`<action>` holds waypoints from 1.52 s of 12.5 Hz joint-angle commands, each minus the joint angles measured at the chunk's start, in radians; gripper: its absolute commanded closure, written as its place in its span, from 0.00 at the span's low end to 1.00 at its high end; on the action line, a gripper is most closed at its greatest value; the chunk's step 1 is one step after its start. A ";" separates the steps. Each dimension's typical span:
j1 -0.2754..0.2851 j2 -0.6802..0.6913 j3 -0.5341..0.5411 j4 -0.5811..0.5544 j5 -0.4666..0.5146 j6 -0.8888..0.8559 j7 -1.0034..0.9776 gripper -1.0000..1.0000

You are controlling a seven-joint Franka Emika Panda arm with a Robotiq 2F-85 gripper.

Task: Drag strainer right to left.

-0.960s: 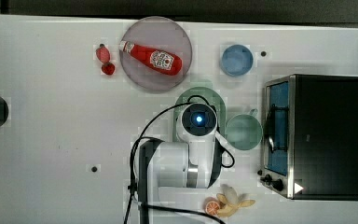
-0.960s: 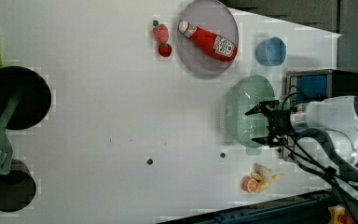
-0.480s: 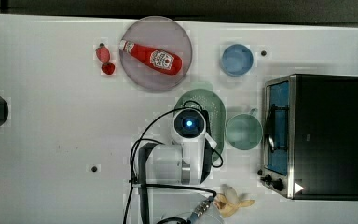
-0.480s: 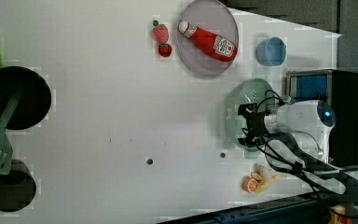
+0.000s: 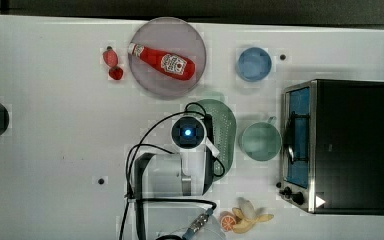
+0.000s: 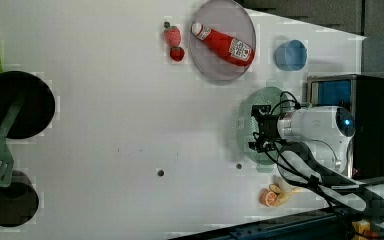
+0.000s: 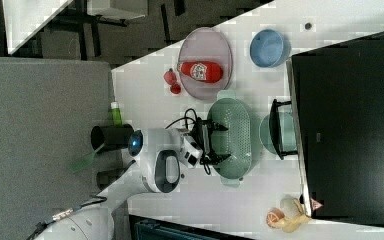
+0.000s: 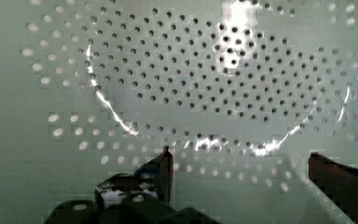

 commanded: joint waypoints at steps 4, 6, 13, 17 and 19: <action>0.097 -0.019 0.036 0.004 0.001 -0.016 0.109 0.00; 0.135 -0.019 0.046 0.007 0.001 -0.016 0.193 0.00; 0.256 -0.009 0.099 0.040 0.003 -0.017 0.418 0.00; 0.328 0.044 0.103 0.107 0.031 -0.018 0.465 0.00; 0.364 0.071 0.103 0.146 0.077 -0.018 0.468 0.00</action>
